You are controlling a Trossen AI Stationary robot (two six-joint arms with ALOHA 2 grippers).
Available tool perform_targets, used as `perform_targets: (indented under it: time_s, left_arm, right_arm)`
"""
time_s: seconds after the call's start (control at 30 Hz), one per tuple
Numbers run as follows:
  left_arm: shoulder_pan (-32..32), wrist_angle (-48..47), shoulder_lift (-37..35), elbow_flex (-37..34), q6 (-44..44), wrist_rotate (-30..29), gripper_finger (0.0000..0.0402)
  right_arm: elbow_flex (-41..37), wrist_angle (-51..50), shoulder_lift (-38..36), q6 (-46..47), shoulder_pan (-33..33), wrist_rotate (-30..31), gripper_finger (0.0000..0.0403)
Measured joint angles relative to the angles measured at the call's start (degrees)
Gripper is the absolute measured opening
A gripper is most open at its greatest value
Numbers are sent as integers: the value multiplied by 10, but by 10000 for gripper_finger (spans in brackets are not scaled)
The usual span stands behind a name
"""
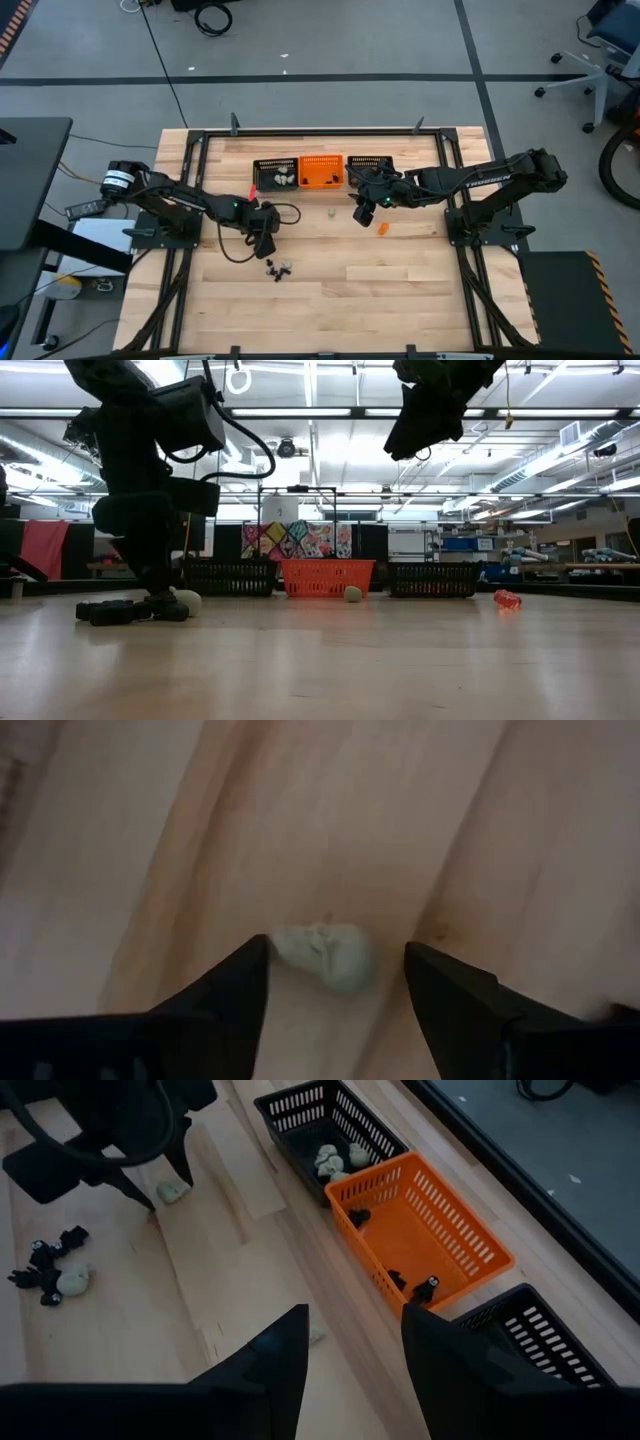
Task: Sort Halloween decoration
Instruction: Put the white skull toy into the left black bin
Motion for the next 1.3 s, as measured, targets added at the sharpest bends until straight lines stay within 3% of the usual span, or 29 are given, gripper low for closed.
perform_targets:
  time_s: [0.17, 0.6, 1.3]
  left_arm:
    - [-12, 0, 6, 1, -1, -10, 202]
    - [-16, 7, 7, 0, -41, -20, 112]
    - [-15, 15, 7, 0, -82, -20, 54]
  right_arm:
    - [0, 0, 0, 0, 0, 0, 165]
    - [0, 0, 0, 0, 0, 0, 165]
    - [0, 0, 0, -4, 0, 0, 165]
